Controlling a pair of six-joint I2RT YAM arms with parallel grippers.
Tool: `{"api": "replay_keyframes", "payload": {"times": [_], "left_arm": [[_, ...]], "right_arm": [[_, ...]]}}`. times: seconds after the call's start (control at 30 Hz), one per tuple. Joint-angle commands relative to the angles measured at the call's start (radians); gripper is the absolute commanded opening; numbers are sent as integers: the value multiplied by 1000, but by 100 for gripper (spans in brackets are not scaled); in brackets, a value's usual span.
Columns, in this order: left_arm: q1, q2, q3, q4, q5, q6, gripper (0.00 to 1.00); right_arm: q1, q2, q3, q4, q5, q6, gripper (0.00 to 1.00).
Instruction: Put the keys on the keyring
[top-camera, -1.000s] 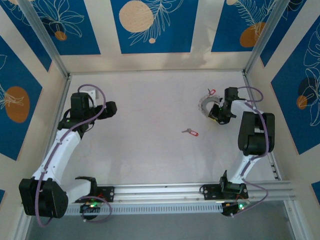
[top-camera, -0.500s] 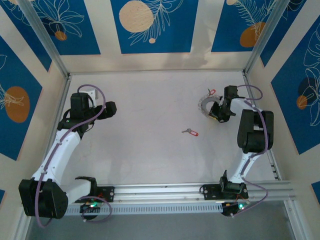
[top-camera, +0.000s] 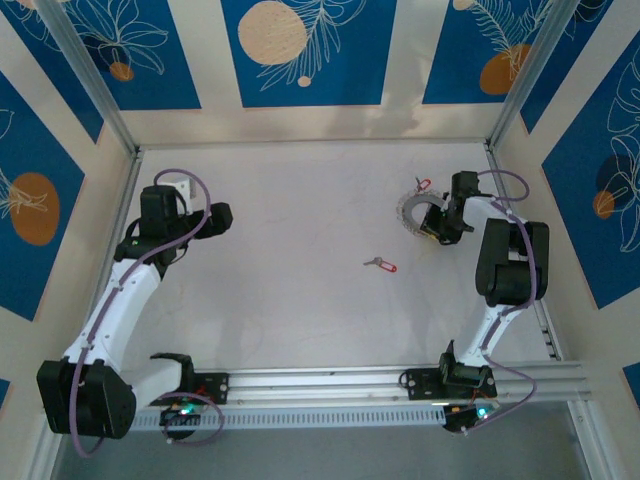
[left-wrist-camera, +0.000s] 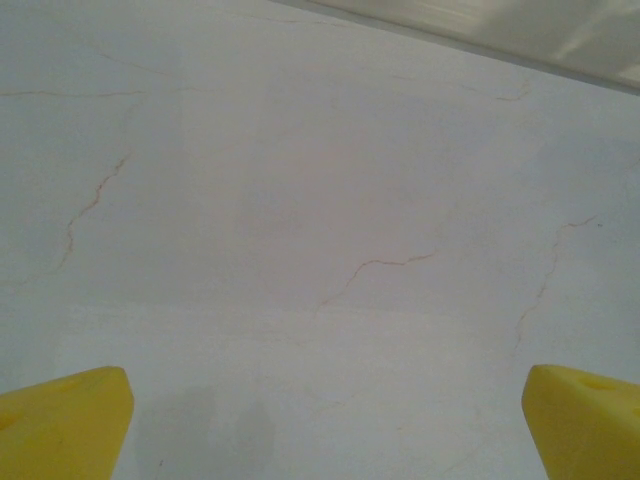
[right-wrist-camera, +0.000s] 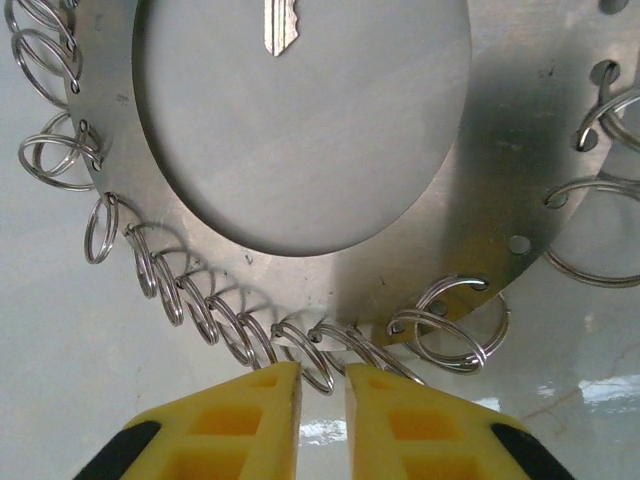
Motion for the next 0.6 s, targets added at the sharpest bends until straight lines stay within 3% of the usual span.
{"api": "replay_keyframes", "payload": {"times": [0.0,0.2,0.57], "left_arm": [[-5,-20,9,-11,-10,2,100],[-5,-19,12,-14,-9,4,100],[-5,-20,11,-14,-13,6,100]], "right_arm": [[-15,0,-3,22,-50,23,23],[-22,8,-9,44,-106,31,13],[-20,35,8,19,-112,36,12]]}}
